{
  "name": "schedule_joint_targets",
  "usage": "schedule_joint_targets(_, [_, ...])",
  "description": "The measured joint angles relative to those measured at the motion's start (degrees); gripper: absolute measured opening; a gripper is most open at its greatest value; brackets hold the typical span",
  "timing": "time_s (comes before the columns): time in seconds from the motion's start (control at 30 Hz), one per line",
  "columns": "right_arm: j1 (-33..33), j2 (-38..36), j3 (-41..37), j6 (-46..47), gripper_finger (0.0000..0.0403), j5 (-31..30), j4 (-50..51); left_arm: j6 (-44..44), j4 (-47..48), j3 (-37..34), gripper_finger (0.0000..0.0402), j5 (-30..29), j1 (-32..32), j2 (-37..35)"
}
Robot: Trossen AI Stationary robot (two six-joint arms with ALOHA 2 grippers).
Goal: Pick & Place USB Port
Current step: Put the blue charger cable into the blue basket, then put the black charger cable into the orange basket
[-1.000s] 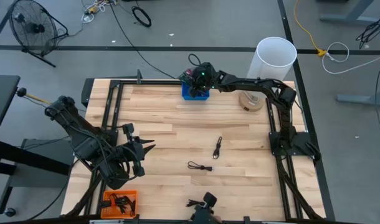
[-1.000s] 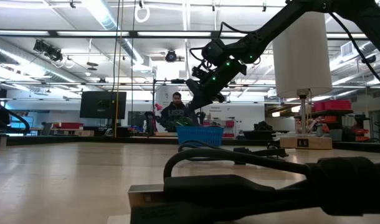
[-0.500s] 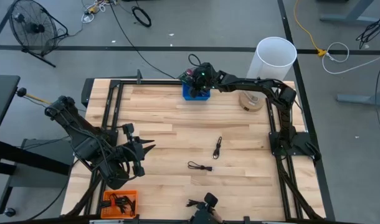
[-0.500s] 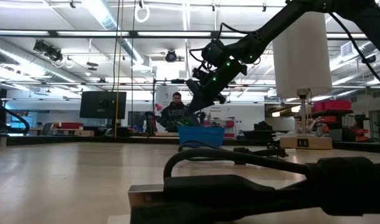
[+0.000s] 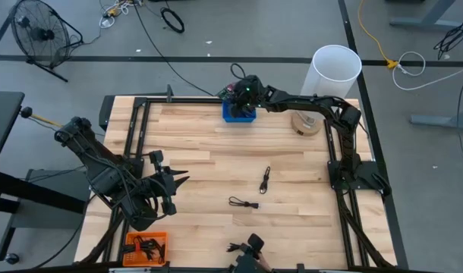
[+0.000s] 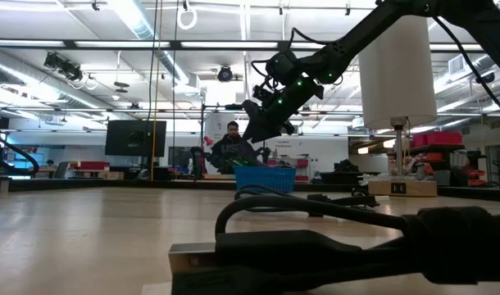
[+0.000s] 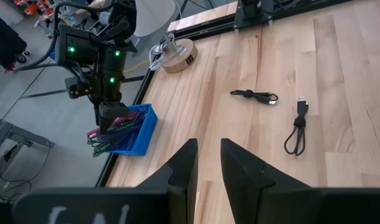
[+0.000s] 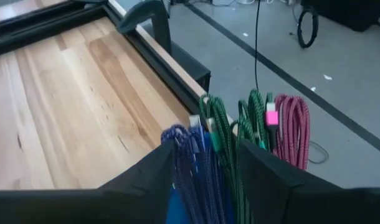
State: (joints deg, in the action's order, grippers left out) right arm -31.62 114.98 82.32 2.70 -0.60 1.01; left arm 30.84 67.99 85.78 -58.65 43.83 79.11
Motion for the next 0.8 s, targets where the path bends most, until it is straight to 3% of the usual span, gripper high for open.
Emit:
schedule_joint_targets(0.5, [0.3, -0.2, 0.0, 1.8, 0.0210, 0.0, -2.5, 0.0, 0.0, 0.0, 0.0073, 0.0, 0.0, 0.0])
schedule_joint_targets(0.8, [0.9, -0.2, 0.0, 1.6, 0.0211, 2.7, 2.7, 0.1, 0.0, 0.0, 0.0073, 0.0, 0.0, 0.0])
